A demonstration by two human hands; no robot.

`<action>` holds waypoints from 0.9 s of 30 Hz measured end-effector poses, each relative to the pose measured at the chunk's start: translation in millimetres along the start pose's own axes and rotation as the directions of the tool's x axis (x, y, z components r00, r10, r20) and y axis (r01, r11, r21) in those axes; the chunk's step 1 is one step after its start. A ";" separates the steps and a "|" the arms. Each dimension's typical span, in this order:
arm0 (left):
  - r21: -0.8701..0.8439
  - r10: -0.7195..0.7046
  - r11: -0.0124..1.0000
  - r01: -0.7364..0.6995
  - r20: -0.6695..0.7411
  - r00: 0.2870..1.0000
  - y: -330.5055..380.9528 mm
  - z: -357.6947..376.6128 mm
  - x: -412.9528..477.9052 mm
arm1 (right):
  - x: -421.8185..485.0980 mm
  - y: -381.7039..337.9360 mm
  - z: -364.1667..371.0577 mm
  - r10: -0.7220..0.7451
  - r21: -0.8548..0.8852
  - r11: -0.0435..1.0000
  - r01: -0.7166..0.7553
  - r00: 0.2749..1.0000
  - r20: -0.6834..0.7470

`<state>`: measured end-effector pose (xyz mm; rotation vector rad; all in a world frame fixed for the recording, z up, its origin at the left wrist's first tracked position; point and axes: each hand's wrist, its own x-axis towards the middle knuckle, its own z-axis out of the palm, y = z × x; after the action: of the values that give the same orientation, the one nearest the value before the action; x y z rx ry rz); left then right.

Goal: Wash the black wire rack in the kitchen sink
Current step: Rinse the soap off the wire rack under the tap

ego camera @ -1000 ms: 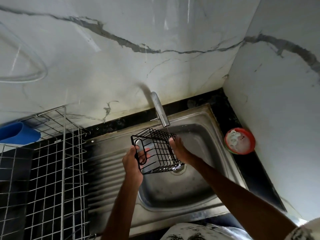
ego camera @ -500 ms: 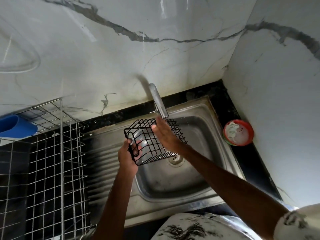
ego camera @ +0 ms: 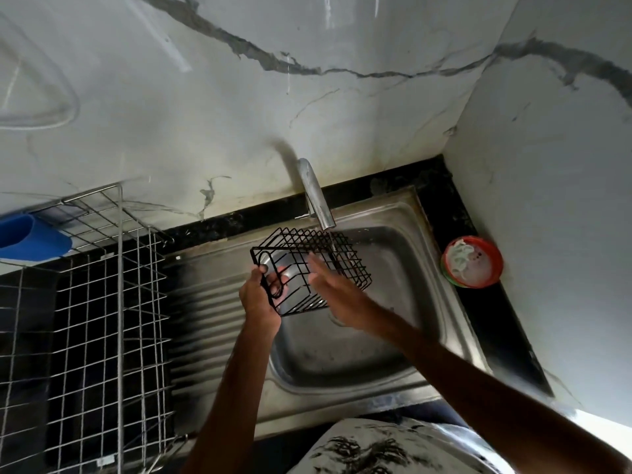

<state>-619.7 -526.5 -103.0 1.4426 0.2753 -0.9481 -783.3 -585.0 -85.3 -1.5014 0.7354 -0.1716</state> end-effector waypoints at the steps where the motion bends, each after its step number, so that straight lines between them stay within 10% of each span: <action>1: -0.014 0.004 1.000 -0.004 -0.008 1.000 -0.6 1.8 -1.5 | -12.2 3.8 13.5 -0.028 -0.089 0.996 0.029 1.000 0.008; 5: -0.035 0.010 0.999 -0.011 -0.041 0.999 -1.9 7.2 -8.6 | -33.0 36.6 31.2 -0.075 -0.312 0.949 0.044 0.993 -0.088; 14: 0.003 0.052 0.999 -0.052 -0.107 0.993 -1.5 1.4 -12.4 | -3.4 74.2 -29.1 0.307 -0.089 0.946 -0.313 0.949 -0.070; 21: 0.326 0.210 0.898 -0.294 0.269 0.940 -3.0 -0.7 -20.5 | 17.5 15.5 -53.4 0.234 0.204 0.956 -0.212 0.968 -0.092; 27: 0.478 0.180 0.764 -0.434 0.488 0.854 4.5 9.4 -26.2 | 11.1 11.1 -66.5 0.159 -0.083 0.982 -0.170 0.979 -0.126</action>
<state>-636.5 -525.8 -80.4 1.7078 -0.6214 -1.0747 -814.1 -645.5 -93.0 -1.5201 0.9715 -0.1029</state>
